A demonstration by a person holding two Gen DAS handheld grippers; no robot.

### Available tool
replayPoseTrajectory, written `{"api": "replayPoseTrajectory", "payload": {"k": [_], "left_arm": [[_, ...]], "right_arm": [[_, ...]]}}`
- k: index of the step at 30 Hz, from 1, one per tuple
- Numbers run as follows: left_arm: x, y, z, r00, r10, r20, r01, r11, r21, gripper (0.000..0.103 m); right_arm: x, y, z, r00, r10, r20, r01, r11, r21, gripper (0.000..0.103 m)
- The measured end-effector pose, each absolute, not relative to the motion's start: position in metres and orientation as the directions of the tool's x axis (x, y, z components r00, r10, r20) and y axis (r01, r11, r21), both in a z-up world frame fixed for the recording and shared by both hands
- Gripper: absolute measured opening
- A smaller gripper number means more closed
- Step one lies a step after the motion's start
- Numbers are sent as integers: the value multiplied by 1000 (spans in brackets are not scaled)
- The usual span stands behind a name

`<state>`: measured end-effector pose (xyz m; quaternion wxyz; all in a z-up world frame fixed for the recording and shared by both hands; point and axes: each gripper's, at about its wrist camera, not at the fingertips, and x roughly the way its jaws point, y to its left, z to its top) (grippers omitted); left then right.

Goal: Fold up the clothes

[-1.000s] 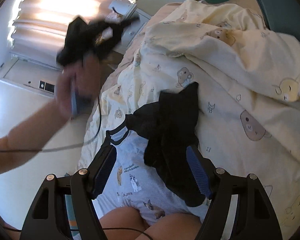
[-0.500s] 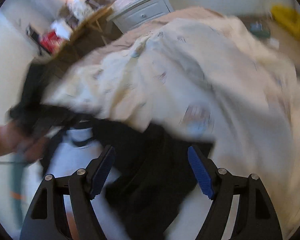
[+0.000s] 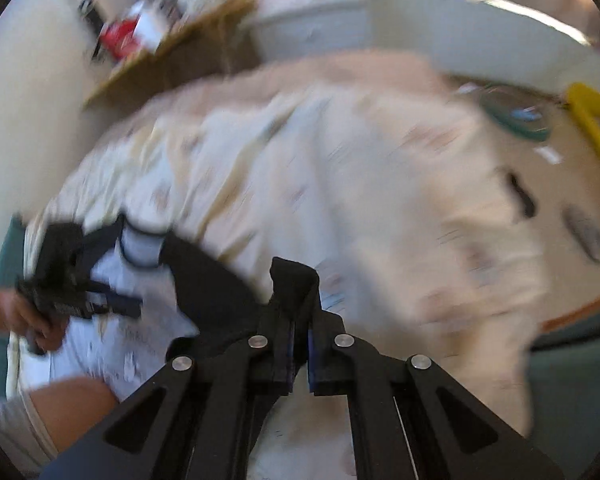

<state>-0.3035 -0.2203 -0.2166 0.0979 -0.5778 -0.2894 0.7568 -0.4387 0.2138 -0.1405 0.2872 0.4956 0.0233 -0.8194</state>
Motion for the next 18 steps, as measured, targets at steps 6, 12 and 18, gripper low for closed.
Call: {"api": "replayPoseTrajectory", "payload": {"k": [6, 12, 18], "left_arm": [[-352, -185, -221, -302, 514, -803, 92, -822, -561, 37], [-380, -150, -252, -228, 494, -839, 7, -861, -509, 37], [-378, -132, -246, -225, 527, -820, -44, -846, -531, 39]], "right_arm": [[-456, 240, -97, -471, -416, -778, 456, -870, 189, 3], [-470, 247, -96, -495, -326, -805, 407, -906, 117, 3], [-462, 263, -88, -543, -104, -833, 327, -940, -95, 4]]}}
